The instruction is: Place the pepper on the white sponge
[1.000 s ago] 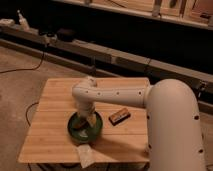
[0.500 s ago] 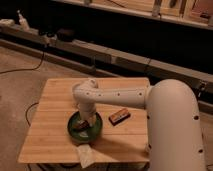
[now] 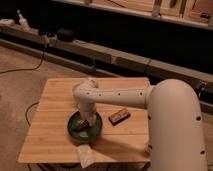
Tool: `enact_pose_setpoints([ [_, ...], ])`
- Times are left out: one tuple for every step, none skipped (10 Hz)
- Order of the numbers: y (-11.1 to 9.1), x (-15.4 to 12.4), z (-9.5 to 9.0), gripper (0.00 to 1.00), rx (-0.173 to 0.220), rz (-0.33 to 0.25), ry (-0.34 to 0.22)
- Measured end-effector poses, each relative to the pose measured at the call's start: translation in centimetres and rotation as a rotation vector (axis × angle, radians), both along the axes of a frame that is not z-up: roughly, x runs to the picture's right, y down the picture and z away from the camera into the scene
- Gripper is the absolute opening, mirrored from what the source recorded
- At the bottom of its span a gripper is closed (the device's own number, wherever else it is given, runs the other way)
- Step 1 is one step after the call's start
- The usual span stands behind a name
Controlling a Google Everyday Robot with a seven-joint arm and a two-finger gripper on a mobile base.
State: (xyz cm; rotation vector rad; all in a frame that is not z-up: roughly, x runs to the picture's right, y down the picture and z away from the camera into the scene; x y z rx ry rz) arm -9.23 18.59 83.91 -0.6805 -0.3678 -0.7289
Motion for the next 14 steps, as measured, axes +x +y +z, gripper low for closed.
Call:
enact_pose_setpoints([
  [0.1, 0.0, 0.0, 0.30, -0.005, 0.001, 0.001],
  [0.2, 0.1, -0.1, 0.21, -0.009, 0.003, 0.003],
  [0.3, 0.1, -0.1, 0.18, -0.015, 0.005, 0.005],
  [0.3, 0.1, -0.1, 0.18, -0.020, 0.005, 0.001],
  [0.2, 0.0, -0.2, 0.18, -0.022, 0.006, -0.003],
  [-0.1, 0.0, -0.7, 0.18, -0.020, 0.011, -0.011],
  [-0.9, -0.1, -1.4, 0.18, -0.011, 0.021, -0.023],
  [-1.5, 0.0, -2.2, 0.18, -0.003, 0.031, -0.031],
  [-2.4, 0.0, -3.6, 0.18, 0.009, 0.043, -0.046],
  [-2.9, -0.2, -4.9, 0.18, 0.018, 0.041, -0.059],
  [-2.7, -0.1, -5.7, 0.18, 0.016, 0.026, -0.061],
  [-2.6, -0.1, -6.4, 0.19, 0.017, 0.019, -0.066],
  [-2.4, 0.2, -6.8, 0.26, 0.021, 0.015, -0.071],
  [-2.0, 0.2, -6.8, 0.36, 0.024, 0.003, -0.086],
])
